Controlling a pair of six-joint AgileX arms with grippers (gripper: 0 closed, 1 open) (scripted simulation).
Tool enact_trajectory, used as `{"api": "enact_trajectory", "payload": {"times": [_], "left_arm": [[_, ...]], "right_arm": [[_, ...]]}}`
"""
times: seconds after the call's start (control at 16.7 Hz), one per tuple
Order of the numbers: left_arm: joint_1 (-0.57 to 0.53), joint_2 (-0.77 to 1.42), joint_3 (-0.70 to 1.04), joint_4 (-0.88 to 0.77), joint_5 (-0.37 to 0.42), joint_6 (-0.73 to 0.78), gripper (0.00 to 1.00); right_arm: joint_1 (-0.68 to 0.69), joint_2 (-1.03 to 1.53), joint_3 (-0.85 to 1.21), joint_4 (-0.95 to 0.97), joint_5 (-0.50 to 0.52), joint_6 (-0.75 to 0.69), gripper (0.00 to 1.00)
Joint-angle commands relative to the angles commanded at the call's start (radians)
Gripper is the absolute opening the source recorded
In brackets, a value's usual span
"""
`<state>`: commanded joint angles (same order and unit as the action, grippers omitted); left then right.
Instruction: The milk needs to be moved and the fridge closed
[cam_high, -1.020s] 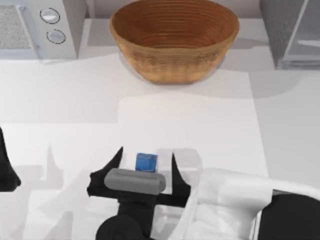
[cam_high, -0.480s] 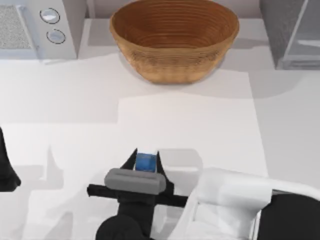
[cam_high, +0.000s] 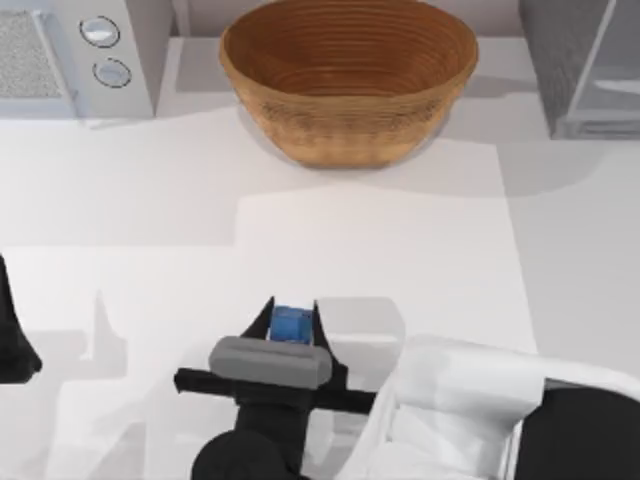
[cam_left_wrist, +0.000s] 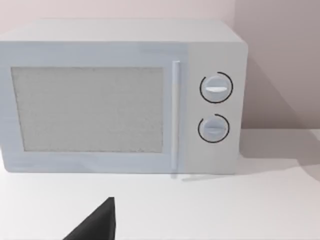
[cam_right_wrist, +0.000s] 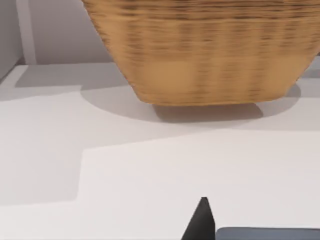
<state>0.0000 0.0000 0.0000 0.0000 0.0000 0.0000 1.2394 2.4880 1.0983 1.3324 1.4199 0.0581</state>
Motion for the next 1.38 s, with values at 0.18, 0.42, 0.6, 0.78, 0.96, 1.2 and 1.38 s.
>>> {"api": "enact_trajectory", "payload": {"times": [0.18, 0.42, 0.6, 0.78, 0.96, 1.2, 1.38], "left_arm": [[0.000, 0.000, 0.000, 0.000, 0.000, 0.000, 1.00], [0.000, 0.000, 0.000, 0.000, 0.000, 0.000, 1.00], [0.000, 0.000, 0.000, 0.000, 0.000, 0.000, 1.00], [0.000, 0.000, 0.000, 0.000, 0.000, 0.000, 1.00], [0.000, 0.000, 0.000, 0.000, 0.000, 0.000, 1.00], [0.000, 0.000, 0.000, 0.000, 0.000, 0.000, 1.00], [0.000, 0.000, 0.000, 0.000, 0.000, 0.000, 1.00]], "right_arm": [[0.000, 0.000, 0.000, 0.000, 0.000, 0.000, 0.00], [0.002, -0.039, -0.011, -0.034, -0.001, 0.003, 0.00], [0.002, -0.091, -0.022, -0.075, -0.002, 0.006, 0.00], [0.003, -0.108, -0.027, -0.090, -0.001, 0.008, 0.00], [0.002, -0.106, -0.024, -0.087, -0.002, 0.010, 0.00], [-0.093, -0.185, -0.066, -0.082, -0.102, 0.003, 0.00], [-0.256, -0.305, -0.144, -0.085, -0.287, -0.010, 0.00]]}}
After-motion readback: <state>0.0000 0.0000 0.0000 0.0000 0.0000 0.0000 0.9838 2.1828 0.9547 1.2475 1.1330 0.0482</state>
